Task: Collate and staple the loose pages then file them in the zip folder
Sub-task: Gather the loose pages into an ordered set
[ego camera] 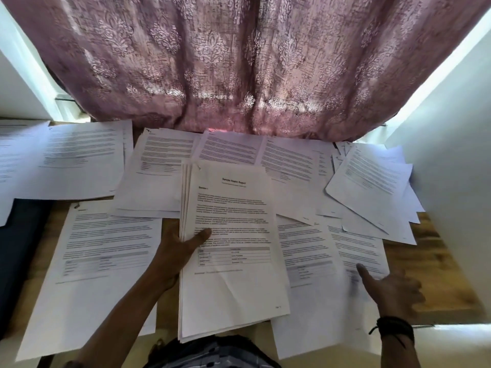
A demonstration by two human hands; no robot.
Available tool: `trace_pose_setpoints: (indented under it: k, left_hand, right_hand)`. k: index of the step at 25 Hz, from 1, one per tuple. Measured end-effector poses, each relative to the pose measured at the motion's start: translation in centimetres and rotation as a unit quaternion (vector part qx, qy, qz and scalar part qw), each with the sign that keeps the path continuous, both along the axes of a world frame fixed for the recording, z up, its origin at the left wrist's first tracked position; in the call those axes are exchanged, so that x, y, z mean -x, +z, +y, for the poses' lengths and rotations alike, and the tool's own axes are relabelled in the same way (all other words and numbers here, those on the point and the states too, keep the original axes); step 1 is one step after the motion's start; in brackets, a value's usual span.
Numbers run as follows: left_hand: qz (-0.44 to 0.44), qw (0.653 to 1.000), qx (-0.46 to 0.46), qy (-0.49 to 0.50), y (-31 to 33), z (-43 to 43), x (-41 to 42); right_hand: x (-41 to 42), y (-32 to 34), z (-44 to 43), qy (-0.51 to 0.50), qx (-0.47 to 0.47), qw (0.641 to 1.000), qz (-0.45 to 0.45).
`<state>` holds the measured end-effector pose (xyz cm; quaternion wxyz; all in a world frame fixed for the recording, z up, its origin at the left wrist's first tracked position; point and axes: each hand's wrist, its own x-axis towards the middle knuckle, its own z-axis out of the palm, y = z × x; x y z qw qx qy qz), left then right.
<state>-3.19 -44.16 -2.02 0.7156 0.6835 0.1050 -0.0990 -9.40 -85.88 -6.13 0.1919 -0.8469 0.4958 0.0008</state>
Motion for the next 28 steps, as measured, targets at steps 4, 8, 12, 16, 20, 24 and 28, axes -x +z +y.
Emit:
trace_pose_setpoints:
  k: [4,8,12,16,20,24,28]
  left_hand:
    - [0.005,1.000,-0.007,-0.014,-0.7,-1.4,0.3]
    - [0.037,0.999,0.000,-0.020,-0.7,-2.7,0.3]
    - [0.034,0.999,0.016,-0.032,-0.4,-3.9,0.0]
    - [0.026,0.999,0.033,-0.029,-0.2,-4.9,0.0]
    - [0.023,0.999,0.044,-0.021,0.5,-4.8,-0.3]
    - [0.024,0.986,0.163,-0.032,2.5,-3.9,-0.2]
    - [0.012,0.971,0.238,-0.012,4.3,-3.7,-0.3]
  right_hand:
    - [1.8,0.1,-2.1,-0.040,-0.068,0.997,-0.002]
    - [2.6,3.0,-2.5,-0.009,-0.106,0.991,-0.076]
    - [3.0,8.1,-2.6,0.112,-0.032,0.985,-0.129]
    - [2.6,14.3,-1.3,0.159,0.072,0.965,-0.198]
    - [1.9,19.2,1.6,0.215,0.129,0.923,-0.293]
    - [-0.3,20.6,4.5,0.240,-0.018,0.891,-0.384]
    - [-2.7,18.6,7.4,0.242,-0.300,0.837,-0.388]
